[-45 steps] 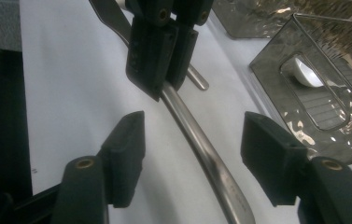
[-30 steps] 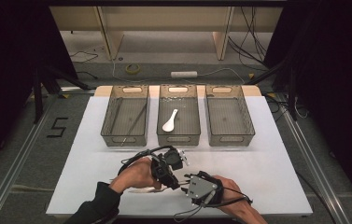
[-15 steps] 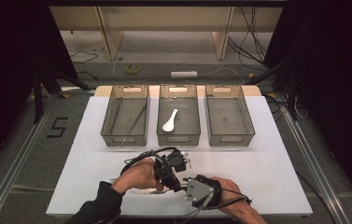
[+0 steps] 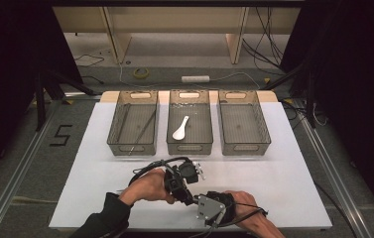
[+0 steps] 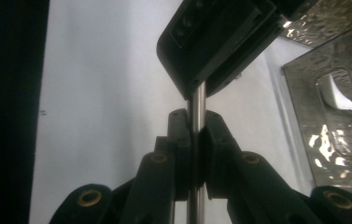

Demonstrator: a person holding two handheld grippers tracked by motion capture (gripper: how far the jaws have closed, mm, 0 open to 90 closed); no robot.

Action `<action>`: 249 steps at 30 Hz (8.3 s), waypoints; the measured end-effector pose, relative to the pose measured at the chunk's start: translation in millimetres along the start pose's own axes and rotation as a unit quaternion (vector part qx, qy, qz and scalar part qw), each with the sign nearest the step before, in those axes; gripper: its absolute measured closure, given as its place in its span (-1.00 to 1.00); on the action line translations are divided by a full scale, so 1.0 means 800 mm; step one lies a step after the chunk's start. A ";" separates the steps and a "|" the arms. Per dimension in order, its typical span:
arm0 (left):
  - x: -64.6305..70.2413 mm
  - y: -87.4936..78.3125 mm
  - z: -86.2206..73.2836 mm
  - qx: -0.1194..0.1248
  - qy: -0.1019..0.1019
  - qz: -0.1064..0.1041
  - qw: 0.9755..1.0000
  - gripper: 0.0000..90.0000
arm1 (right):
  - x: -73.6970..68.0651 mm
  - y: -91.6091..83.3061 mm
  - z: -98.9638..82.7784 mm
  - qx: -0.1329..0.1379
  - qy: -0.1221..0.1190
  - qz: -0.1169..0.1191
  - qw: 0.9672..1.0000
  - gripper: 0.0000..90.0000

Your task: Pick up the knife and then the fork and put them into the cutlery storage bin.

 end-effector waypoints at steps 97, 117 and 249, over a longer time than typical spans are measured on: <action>-0.039 -0.065 -0.147 0.382 -0.111 0.193 0.897 -0.63 | 0.280 0.069 -0.155 -0.196 0.483 -0.125 0.844 0.86; -0.041 -0.065 -0.146 0.374 -0.115 0.195 0.899 -0.64 | 0.278 0.054 -0.137 -0.177 0.478 -0.124 0.852 -0.03; -0.037 -0.032 -0.101 0.093 -0.111 0.103 0.984 0.87 | 0.083 -0.062 -0.074 0.043 0.433 -0.018 0.900 -0.43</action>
Point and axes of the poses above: each handheld gripper's, and its own axes: y roughly forward along the jaws, z roughly out of its top, x roughly to its right, the point moved 2 cm from there along y, roughly forward along the jaws, and after that the axes turned 10 degrees about -z, right-handed, at the moved point
